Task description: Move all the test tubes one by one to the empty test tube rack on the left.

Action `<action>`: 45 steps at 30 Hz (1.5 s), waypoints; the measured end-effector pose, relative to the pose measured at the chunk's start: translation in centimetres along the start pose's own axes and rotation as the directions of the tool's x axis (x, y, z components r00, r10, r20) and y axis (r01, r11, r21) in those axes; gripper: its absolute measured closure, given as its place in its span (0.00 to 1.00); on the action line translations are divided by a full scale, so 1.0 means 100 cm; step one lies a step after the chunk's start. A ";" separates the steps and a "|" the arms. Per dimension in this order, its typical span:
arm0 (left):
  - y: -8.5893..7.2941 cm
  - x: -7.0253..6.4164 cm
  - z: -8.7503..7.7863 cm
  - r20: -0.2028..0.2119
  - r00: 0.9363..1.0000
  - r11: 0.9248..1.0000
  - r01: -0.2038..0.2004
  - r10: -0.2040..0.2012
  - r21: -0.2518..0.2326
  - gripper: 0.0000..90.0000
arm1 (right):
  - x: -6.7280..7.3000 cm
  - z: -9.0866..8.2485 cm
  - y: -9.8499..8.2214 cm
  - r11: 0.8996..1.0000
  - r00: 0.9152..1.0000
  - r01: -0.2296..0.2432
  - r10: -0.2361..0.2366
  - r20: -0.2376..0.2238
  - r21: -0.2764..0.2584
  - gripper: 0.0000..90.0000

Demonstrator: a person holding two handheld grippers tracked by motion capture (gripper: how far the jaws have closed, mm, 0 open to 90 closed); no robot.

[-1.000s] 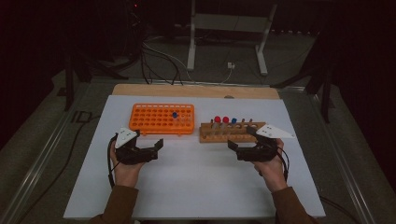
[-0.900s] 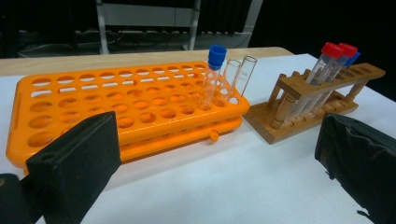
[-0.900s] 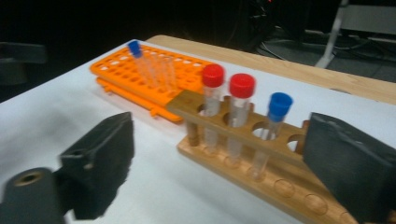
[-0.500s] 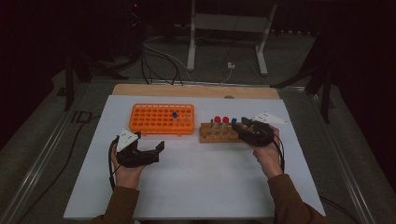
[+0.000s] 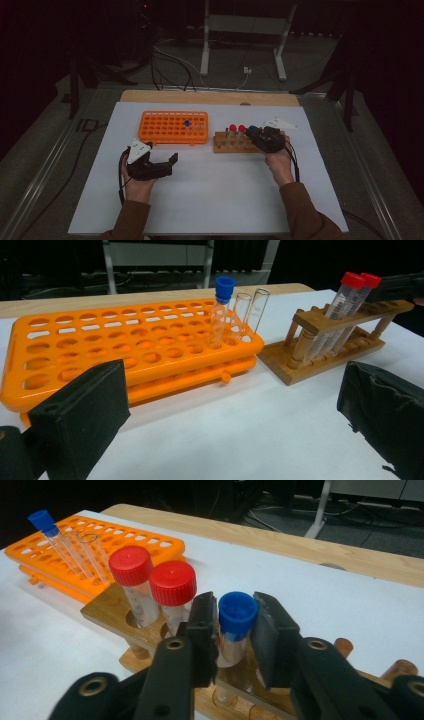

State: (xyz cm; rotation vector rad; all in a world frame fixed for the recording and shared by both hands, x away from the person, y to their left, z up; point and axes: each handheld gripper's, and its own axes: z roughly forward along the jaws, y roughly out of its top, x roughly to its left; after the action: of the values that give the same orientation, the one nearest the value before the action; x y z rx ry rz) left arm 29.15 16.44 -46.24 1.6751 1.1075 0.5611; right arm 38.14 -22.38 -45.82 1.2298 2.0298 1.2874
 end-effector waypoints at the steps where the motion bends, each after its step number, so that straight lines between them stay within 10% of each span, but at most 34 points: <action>1: 0.000 0.000 0.000 0.001 1.000 1.000 -0.001 0.001 0.001 0.01 | 0.001 0.001 0.000 1.000 1.000 0.002 -0.002 -0.001 0.000 0.83; 27: -0.001 -0.004 0.002 0.004 1.000 1.000 -0.016 0.015 0.009 0.01 | 0.007 0.009 -0.003 0.999 0.999 0.040 -0.041 0.029 0.033 0.86; 45: -0.003 -0.004 0.003 0.006 1.000 1.000 -0.020 0.019 0.020 0.01 | 0.008 -0.019 0.012 0.997 0.999 0.038 -0.036 0.031 -0.062 0.86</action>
State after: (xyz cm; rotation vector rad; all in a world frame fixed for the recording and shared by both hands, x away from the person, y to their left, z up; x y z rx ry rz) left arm 29.12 15.93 -46.55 1.7051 1.0970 0.5593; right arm 36.87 -22.43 -43.79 1.1705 1.9675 1.2975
